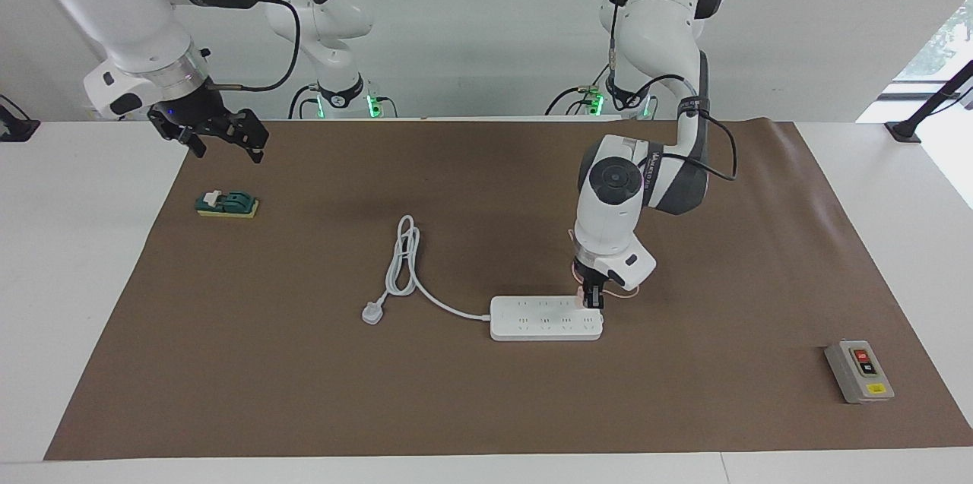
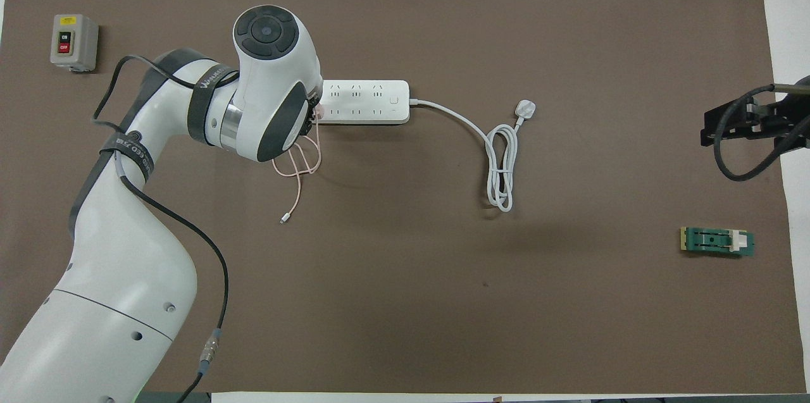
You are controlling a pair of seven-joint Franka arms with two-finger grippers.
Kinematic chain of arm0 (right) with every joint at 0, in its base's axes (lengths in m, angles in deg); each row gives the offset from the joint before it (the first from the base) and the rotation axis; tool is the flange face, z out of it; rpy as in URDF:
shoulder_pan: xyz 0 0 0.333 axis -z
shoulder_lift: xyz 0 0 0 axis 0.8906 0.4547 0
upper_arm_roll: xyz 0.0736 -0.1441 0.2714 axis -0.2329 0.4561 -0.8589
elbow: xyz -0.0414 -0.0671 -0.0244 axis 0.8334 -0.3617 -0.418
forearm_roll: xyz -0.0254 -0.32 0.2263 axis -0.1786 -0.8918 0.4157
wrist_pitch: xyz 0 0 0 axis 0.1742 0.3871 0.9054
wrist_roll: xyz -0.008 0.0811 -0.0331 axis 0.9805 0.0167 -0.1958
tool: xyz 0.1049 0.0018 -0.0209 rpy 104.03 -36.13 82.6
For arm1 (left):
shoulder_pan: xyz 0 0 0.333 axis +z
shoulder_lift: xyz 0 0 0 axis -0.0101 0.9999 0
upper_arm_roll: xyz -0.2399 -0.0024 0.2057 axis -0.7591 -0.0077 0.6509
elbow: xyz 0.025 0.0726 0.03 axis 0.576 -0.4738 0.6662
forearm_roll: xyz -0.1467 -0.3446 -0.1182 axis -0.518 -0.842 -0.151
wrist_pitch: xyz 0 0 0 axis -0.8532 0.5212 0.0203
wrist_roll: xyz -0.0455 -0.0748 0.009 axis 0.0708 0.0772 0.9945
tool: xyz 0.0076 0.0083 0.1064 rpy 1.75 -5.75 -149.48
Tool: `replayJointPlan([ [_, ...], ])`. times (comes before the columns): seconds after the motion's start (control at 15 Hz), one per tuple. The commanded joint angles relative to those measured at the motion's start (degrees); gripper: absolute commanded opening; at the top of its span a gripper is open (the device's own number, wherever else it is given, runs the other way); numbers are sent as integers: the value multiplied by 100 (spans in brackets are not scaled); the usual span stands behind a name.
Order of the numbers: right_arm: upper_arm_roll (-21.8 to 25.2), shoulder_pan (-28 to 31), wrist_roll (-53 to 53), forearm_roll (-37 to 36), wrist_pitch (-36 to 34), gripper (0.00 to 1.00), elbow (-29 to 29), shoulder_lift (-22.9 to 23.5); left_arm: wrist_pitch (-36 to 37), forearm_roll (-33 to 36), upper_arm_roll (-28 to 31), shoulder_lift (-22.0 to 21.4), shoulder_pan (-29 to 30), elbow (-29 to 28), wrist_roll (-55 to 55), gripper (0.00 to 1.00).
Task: Plug charger into power strip
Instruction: 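Open the left gripper and withdraw it from the plugged charger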
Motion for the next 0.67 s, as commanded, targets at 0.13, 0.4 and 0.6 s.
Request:
replayJointPlan([
  [0.13, -53, 57, -108, -56, 50, 100, 104, -90, 396, -231, 21, -33, 115, 222, 229, 100],
  [0.4, -53, 57, -108, -56, 50, 100, 104, -90, 484, -267, 48, -464, 343, 222, 308, 100],
  [0.6, -45, 57, -108, -56, 50, 100, 104, -90, 571, -267, 57, -771, 510, 213, 895, 100],
])
